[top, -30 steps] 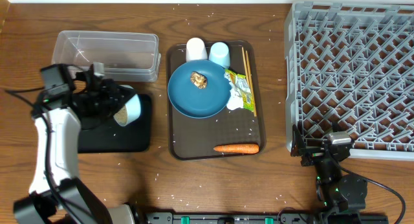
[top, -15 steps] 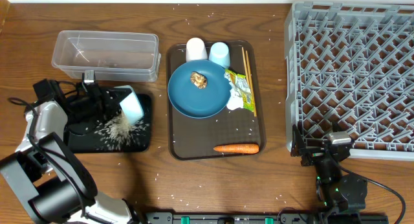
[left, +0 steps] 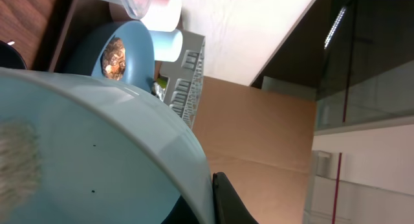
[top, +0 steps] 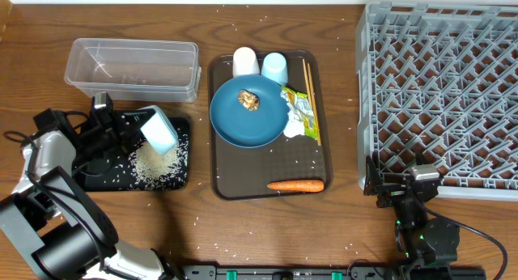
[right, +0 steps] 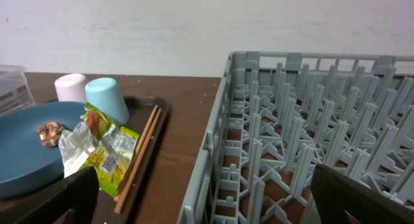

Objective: Sort waste into correct bins and load items into the dishwasher rack
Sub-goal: 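Tip the white bowl with the left gripper, pouring rice onto black tray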

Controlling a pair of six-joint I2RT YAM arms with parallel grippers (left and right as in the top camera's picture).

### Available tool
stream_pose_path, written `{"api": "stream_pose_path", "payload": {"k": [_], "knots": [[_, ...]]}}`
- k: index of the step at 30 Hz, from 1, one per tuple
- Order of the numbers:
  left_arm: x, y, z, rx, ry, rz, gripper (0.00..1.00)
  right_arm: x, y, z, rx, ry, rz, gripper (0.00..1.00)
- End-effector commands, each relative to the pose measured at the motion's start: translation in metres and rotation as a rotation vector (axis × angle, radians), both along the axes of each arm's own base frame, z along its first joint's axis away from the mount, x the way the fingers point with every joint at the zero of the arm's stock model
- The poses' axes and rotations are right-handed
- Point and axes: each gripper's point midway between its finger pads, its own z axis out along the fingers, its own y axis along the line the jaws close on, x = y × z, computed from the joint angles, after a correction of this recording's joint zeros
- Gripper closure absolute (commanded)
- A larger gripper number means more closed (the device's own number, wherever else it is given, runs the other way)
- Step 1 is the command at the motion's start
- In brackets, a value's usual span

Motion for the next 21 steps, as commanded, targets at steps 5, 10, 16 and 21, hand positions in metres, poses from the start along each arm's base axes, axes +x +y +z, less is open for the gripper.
{"api": "stream_pose_path", "payload": {"k": [5, 10, 16, 21], "knots": [[-0.006, 0.009, 0.005, -0.07, 0.034, 0.042, 0.94, 0.0, -0.006, 0.0, 0.013, 0.002, -0.026, 0.01], [-0.008, 0.018, 0.005, -0.075, 0.04, 0.07, 0.94, 0.0, -0.006, 0.0, 0.013, 0.002, -0.026, 0.01], [-0.013, 0.042, 0.005, -0.093, 0.056, 0.145, 0.94, 0.0, -0.006, 0.0, 0.013, 0.002, -0.026, 0.01], [-0.012, 0.056, 0.005, -0.049, 0.006, 0.176, 0.94, 0.0, -0.006, 0.0, 0.013, 0.002, -0.026, 0.01]]}}
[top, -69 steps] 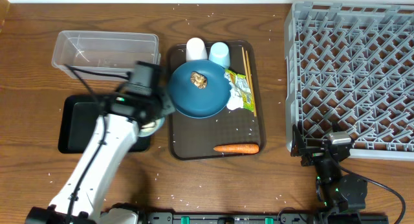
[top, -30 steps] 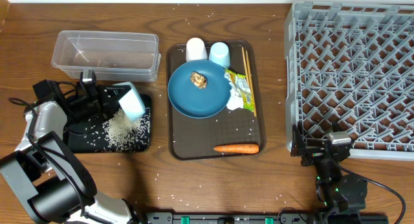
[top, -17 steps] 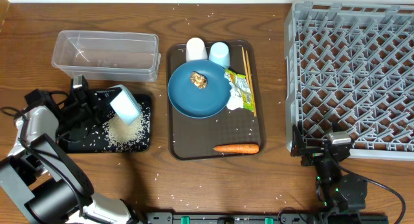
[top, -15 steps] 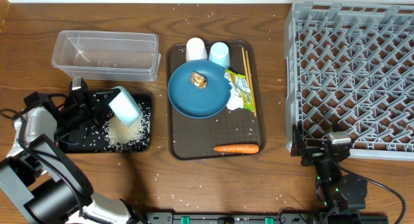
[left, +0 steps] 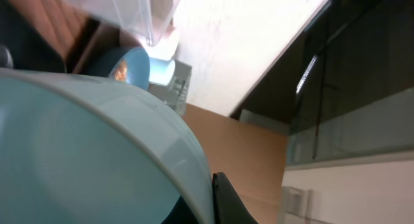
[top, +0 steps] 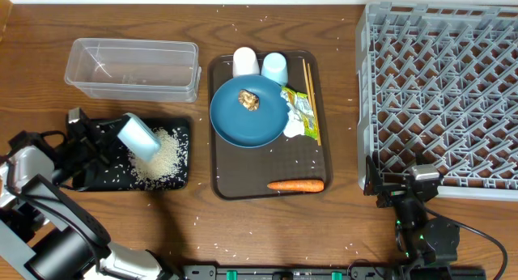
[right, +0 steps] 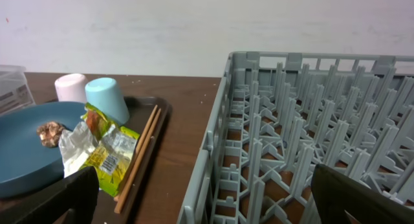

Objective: Sort waste into correct bins and load items into the dishwasher rack
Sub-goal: 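Tip the white bowl with the left gripper, pouring rice onto black tray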

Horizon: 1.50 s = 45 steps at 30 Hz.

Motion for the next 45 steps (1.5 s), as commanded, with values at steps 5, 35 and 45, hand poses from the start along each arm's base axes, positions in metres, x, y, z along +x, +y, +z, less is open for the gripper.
{"api": "stream_pose_path", "payload": {"k": [5, 35, 45], "knots": [[-0.001, 0.005, 0.003, 0.006, -0.038, 0.016, 0.94, 0.0, -0.005, -0.001, 0.013, 0.002, -0.025, 0.01], [-0.009, -0.018, 0.014, 0.166, -0.189, -0.049, 0.94, 0.0, -0.006, 0.0, 0.013, 0.002, -0.025, 0.01], [-0.017, -0.027, 0.043, 0.351, -0.334, -0.069, 0.94, 0.0, -0.005, 0.0, 0.013, 0.002, -0.025, 0.01]]}}
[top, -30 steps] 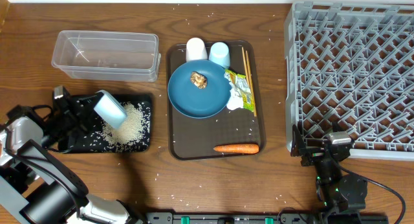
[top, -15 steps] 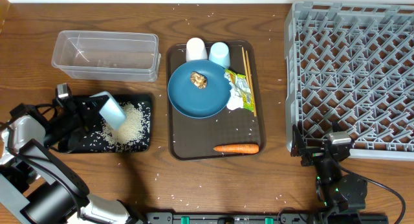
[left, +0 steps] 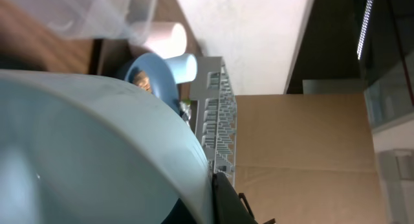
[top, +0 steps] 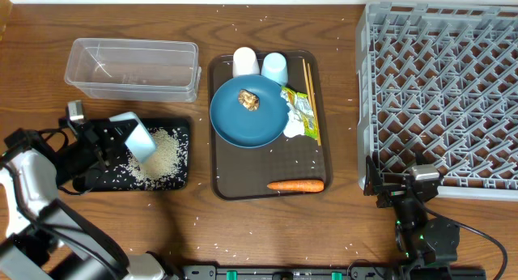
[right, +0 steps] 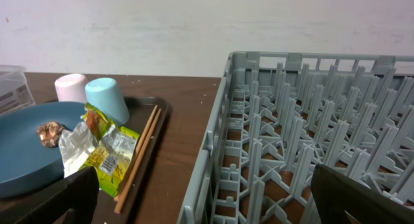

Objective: Sort waste into correct bins and load items into the dishwasher rack
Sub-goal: 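Tip the white bowl with the left gripper, pouring rice onto black tray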

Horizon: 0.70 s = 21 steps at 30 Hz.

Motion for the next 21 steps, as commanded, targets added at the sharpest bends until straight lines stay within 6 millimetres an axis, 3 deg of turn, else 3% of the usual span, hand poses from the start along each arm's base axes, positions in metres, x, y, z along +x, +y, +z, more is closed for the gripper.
{"api": "stream_pose_path", "payload": {"k": [1, 8, 13, 17, 21], "knots": [[0.004, -0.001, 0.027, -0.059, -0.14, -0.002, 0.94, 0.0, -0.005, 0.0, 0.013, 0.002, -0.025, 0.01], [0.003, -0.01, 0.028, -0.128, -0.039, -0.011, 0.94, 0.0, -0.006, 0.0, 0.013, 0.002, -0.025, 0.01], [-0.004, -0.028, 0.035, -0.059, -0.057, -0.055, 0.94, 0.0, -0.006, 0.0, 0.013, 0.002, -0.025, 0.01], [-0.016, -0.041, 0.014, 0.182, 0.062, -0.091, 0.94, 0.0, -0.006, 0.0, 0.013, 0.002, -0.025, 0.01], [-0.035, -0.031, -0.016, 0.514, 0.277, -0.036, 0.94, 0.0, -0.006, 0.0, 0.013, 0.002, -0.025, 0.01]]}}
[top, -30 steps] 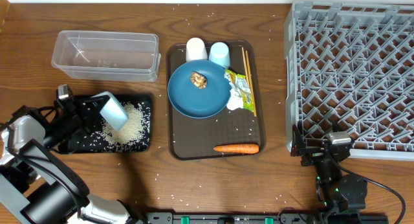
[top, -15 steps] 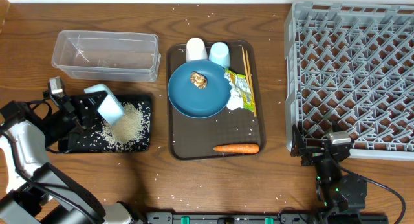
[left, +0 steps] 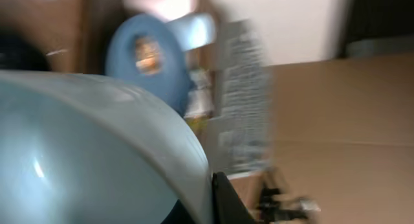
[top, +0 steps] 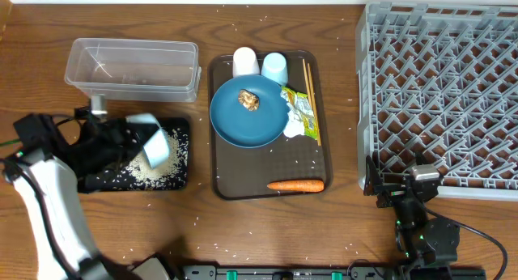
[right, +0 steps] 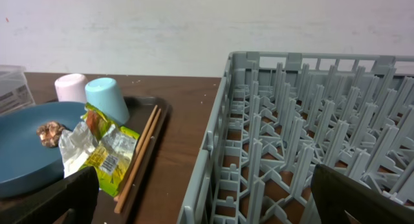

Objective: Sort waste into correct bins and load items into the dishwasher rack
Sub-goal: 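Tip the white bowl with the left gripper, pouring rice onto black tray, then carry the emptied white bowl back and set it on the brown tray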

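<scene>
My left gripper [top: 123, 139] is shut on the rim of a light blue bowl [top: 152, 142], holding it tilted over the black bin [top: 97, 180] that has loose rice in it. The bowl's inside [left: 77, 153] fills the blurred left wrist view, with the gripper [left: 207, 201] pinching its edge. My right gripper [top: 402, 188] rests open by the grey dishwasher rack's [top: 441, 94] front left corner, nothing between its fingers [right: 71, 198]. The rack [right: 297, 140] lies just ahead of it.
A clear plastic bin [top: 133, 68] stands behind the black one. The brown tray [top: 243, 187] carries a blue plate [top: 243, 122] with a food scrap [top: 248, 100], a pink cup [top: 245, 61], a blue cup [top: 274, 67], chopsticks [top: 308, 82], a wrapper [top: 299, 114] and a carrot [top: 295, 184].
The left arm has shifted, and the bowl has moved slightly right over the rice, turned to a new angle. The right arm has not moved.
The left gripper held the tilted bowl over the rice heap in the black bin, with some rice still showing inside it. Then the bowl was further left and no rice showed in it. It stayed there, and now sits back toward the heap.
</scene>
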Controlling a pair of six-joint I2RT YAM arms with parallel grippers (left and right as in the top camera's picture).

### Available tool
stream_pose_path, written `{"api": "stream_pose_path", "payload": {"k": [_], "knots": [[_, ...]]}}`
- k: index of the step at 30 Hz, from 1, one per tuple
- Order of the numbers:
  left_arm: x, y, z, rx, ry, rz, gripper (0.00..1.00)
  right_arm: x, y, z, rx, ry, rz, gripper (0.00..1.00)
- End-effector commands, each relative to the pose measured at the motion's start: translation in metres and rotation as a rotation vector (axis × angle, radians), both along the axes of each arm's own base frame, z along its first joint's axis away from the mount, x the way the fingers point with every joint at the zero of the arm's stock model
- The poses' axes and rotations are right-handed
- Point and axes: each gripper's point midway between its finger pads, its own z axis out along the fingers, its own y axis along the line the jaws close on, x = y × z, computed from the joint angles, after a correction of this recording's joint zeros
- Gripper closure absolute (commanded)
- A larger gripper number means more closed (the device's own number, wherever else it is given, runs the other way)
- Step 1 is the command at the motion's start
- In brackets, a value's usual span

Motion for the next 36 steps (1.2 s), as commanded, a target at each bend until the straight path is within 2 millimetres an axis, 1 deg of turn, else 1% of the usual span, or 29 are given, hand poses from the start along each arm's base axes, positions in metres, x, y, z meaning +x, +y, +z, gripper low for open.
{"api": "stream_pose_path", "payload": {"k": [1, 4, 7, 9, 12, 16, 22, 23, 25, 30, 33, 36], "knots": [[-0.017, 0.023, -0.03, 0.334, 0.186, 0.1, 0.94, 0.0, -0.006, 0.0, 0.013, 0.002, -0.026, 0.01], [-0.024, 0.025, -0.024, 0.447, 0.195, 0.15, 0.94, 0.0, -0.006, 0.0, 0.013, 0.002, -0.026, 0.01], [-0.028, 0.043, -0.017, 0.578, 0.217, 0.281, 0.94, 0.0, -0.006, 0.0, 0.013, 0.002, -0.026, 0.01], [-0.028, 0.047, -0.012, 0.627, 0.203, 0.319, 0.94, 0.0, -0.006, 0.0, 0.013, 0.002, -0.026, 0.01], [-0.026, 0.035, -0.005, 0.63, 0.155, 0.287, 0.94, 0.0, -0.006, 0.0, 0.013, 0.002, -0.026, 0.01], [-0.026, 0.01, -0.006, 0.643, 0.124, 0.182, 0.94, 0.0, -0.006, 0.0, 0.013, 0.002, -0.026, 0.01], [-0.037, -0.049, -0.01, 0.643, 0.092, -0.04, 0.94, 0.0, -0.006, 0.0, 0.013, 0.002, -0.026, 0.01], [-0.038, -0.057, -0.011, 0.644, 0.094, -0.057, 0.94, 0.0, -0.006, 0.0, 0.013, 0.002, -0.026, 0.01], [-0.041, -0.063, -0.015, 0.677, 0.129, -0.04, 0.94, 0.0, -0.006, 0.0, 0.013, 0.002, -0.025, 0.01], [-0.053, -0.069, -0.031, 0.78, 0.247, 0.03, 0.94, 0.0, -0.006, 0.0, 0.013, 0.002, -0.026, 0.01], [-0.059, -0.088, -0.042, 0.773, 0.292, 0.004, 0.94, 0.0, -0.006, 0.0, 0.013, 0.002, -0.025, 0.01], [-0.058, -0.11, -0.052, 0.777, 0.308, -0.048, 0.94, 0.0, -0.006, 0.0, 0.013, 0.002, -0.026, 0.01]]}}
